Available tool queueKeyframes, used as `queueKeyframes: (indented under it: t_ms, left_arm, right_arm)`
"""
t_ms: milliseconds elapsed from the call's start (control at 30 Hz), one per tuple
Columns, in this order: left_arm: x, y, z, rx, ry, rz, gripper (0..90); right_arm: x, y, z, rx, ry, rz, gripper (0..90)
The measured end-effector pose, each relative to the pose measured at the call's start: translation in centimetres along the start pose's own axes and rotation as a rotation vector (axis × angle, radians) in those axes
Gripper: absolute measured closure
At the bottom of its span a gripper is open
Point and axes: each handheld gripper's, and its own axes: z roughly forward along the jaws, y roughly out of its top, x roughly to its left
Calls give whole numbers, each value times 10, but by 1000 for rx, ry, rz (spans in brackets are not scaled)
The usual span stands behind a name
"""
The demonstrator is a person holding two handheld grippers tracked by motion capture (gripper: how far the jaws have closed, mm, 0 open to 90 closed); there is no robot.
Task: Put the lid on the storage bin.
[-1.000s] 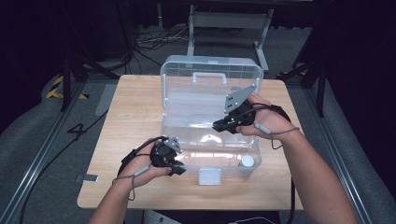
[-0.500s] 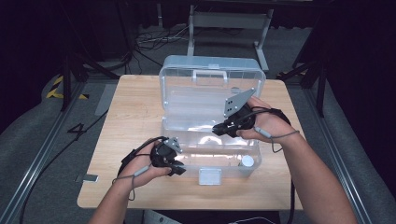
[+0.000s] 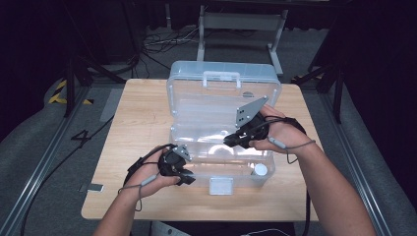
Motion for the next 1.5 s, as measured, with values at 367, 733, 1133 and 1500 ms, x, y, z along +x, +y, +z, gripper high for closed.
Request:
queueKeyframes:
  t_ms: [367, 733, 1133, 1500]
  left_arm:
    - [0, 0, 0, -2, -6, -6, 717]
    - [-5, 2, -14, -53, -12, 3, 681]
    - [-1, 0, -39, -182, -57, 14, 728]
    - [3, 0, -64, -274, -95, -5, 831]
  right_arm:
    - [3, -2, 1, -4, 2, -2, 841]
    - [4, -3, 1, -11, -7, -5, 841]
    - [6, -3, 2, -8, -9, -4, 842]
    - [7, -5, 1, -19, -15, 0, 842]
